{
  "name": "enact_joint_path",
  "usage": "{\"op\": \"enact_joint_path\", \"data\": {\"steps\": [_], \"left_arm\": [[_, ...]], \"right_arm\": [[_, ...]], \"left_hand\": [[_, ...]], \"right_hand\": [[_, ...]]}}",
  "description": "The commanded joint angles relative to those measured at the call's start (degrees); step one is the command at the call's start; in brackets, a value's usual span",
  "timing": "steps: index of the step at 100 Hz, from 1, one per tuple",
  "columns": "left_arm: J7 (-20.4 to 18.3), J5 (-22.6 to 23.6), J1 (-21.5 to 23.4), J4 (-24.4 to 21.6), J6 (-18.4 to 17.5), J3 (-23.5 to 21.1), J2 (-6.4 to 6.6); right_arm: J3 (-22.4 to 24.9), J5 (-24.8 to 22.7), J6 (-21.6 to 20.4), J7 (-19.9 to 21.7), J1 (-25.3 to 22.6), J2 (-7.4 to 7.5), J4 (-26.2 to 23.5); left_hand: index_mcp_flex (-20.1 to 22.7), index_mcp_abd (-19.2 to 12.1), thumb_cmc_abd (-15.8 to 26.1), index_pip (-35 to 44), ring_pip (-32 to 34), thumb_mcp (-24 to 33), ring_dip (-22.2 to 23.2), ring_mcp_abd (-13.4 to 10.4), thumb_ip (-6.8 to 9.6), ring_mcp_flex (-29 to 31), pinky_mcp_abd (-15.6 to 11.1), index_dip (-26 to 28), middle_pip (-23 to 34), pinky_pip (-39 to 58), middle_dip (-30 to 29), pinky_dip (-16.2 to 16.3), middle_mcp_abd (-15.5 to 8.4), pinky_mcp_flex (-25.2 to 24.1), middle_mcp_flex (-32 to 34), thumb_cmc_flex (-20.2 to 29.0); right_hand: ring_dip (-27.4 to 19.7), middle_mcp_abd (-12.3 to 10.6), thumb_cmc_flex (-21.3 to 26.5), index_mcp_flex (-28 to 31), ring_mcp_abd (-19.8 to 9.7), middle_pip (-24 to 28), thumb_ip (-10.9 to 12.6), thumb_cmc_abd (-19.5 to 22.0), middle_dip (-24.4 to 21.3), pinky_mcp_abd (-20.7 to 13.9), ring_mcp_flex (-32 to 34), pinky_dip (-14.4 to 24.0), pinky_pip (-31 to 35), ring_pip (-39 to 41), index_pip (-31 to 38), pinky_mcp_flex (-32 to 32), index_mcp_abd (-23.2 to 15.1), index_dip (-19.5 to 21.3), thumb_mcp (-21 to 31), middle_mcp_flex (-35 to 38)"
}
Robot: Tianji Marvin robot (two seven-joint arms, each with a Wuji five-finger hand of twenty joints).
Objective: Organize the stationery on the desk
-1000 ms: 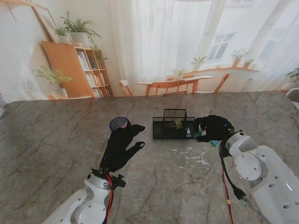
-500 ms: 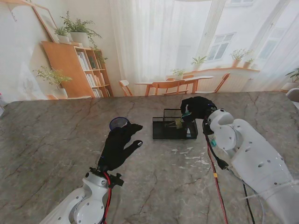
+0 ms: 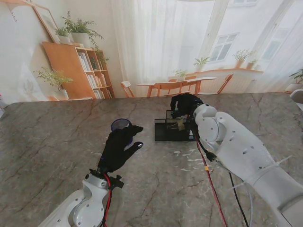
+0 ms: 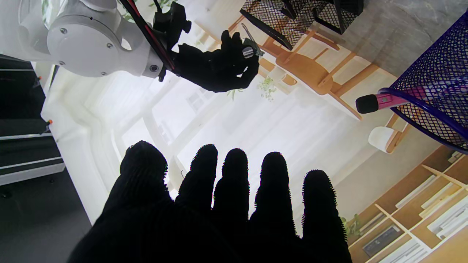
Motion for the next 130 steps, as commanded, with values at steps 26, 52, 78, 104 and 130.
{"op": "enact_joint_path", "data": {"steps": [26,52,78,104,130], "left_arm": [[-0.4,-0.6,0.2,0.0,0.0,0.0,-0.01],[-0.7,-0.8,0.1,0.1,-0.2,0.0,-0.02],[-0.5,-0.8,0.1,0.2,-0.3,0.1,-0.05],[-0.3,-0.8,0.0,0.4,-0.6,0.2,-0.09],[-0.1,-0.9,0.0,0.5,-0.8,0.2,-0.13]], "right_arm": [[-4.4,0.8,2.9,-0.3,3.6,-1.98,5.0],[-5.2,0.5,4.5,-1.6,4.3,-2.4,6.3],[-5.4,-0.4,3.8,-1.1,4.3,-2.03,6.3],[-5.4,-0.8,4.0,-0.1,4.0,-1.63,5.9],[-5.3,-2.2,4.7,1.5,3.4,-0.91,4.8]], "left_hand": [[1.4,-1.5,3.8,0.6,0.5,-0.9,0.4,-1.1,2.18,0.7,0.4,0.7,-0.1,-1.0,0.3,-0.4,-1.3,-0.2,0.4,0.8],[1.4,-1.6,3.8,0.7,0.5,-0.9,0.4,-1.1,2.18,0.7,0.4,0.8,-0.1,-1.0,0.3,-0.4,-1.4,-0.2,0.5,0.8],[1.5,-1.6,3.7,0.7,0.5,-0.9,0.4,-1.0,2.16,0.8,0.4,0.7,-0.1,-1.0,0.3,-0.4,-1.3,-0.1,0.6,0.7],[1.5,-1.7,3.7,0.6,0.5,-0.9,0.4,-1.1,2.15,0.8,0.5,0.7,-0.1,-1.1,0.2,-0.4,-1.4,-0.1,0.6,0.6],[1.5,-1.7,3.7,0.7,0.5,-0.9,0.4,-1.0,2.16,0.8,0.6,0.7,-0.1,-1.1,0.2,-0.4,-1.4,-0.1,0.6,0.7]], "right_hand": [[0.3,-5.2,9.4,1.8,-0.4,9.4,3.9,4.9,0.9,3.8,-2.1,2.1,3.6,4.0,1.4,-1.0,4.3,1.3,5.1,8.9],[0.7,-4.9,9.1,1.8,-0.1,11.0,4.0,6.0,0.6,4.4,-2.0,2.7,4.1,5.0,1.4,-1.2,5.1,1.7,3.7,8.8],[1.9,-8.0,6.5,0.5,0.3,20.0,4.4,6.9,3.4,5.7,-3.6,4.0,4.3,8.4,1.4,-3.0,3.8,3.8,0.4,6.1],[4.0,-10.3,3.2,-0.9,0.5,30.9,5.1,8.5,6.7,7.3,-4.3,5.7,4.9,13.0,-4.4,-4.3,4.1,5.7,-1.3,4.0],[4.7,-11.3,0.2,0.8,0.5,35.4,7.6,13.0,8.7,8.4,-3.1,7.2,6.1,16.4,-16.0,-3.6,7.0,9.9,-4.1,5.4]]}}
